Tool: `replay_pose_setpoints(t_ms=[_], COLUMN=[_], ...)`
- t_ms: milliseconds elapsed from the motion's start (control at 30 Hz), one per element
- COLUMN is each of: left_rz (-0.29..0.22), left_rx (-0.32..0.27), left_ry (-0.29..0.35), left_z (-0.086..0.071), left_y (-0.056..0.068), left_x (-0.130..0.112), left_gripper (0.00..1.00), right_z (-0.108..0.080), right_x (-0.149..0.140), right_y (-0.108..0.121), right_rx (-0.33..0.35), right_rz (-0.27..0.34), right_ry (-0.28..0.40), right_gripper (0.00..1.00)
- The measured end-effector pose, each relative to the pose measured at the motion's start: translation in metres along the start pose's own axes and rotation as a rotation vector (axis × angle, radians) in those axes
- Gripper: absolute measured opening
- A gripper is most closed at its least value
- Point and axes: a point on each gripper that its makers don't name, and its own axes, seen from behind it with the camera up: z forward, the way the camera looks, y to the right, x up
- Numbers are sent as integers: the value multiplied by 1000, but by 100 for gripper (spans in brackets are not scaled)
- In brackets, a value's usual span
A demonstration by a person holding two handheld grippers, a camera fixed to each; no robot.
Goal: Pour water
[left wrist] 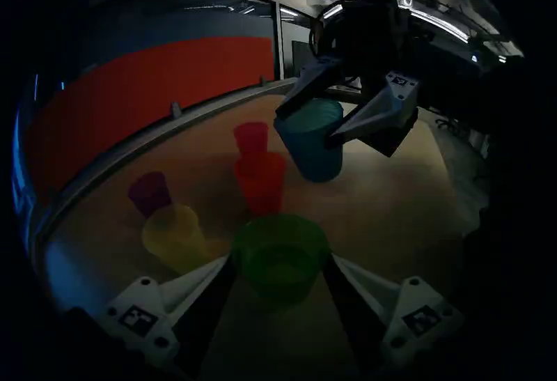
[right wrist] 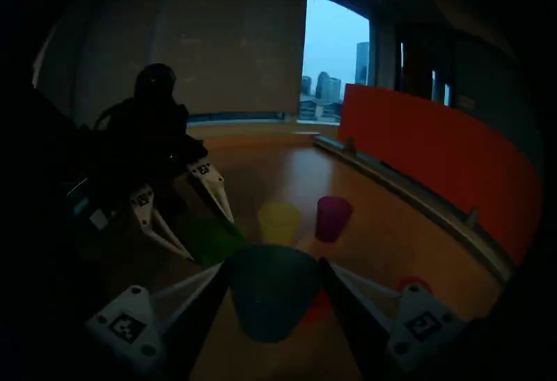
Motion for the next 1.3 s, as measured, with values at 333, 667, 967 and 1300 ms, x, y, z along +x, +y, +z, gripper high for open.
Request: replay_pose_setpoints(t_ms=[333,667,967,1300], left_rz=[4,20,16,1], left_rx=[-2,-8,-12,-14], left_ry=[-7,-28,-31,-35], left_z=[3,6,6,4], left_y=[0,2,1,1], left_x=[-8,-15,-18,-22], left_gripper=[85,85,85,86], right_z=[4,7,12,17], right_x=[-8,-14,-17,-29], right_y=[-4,-9,-13,-20], right_rx=[4,12,20,35], right_rz=[-7,-12,-9,-8], right_ry=[-14,-25,-21,-45], right_gripper=[97,97,97,97])
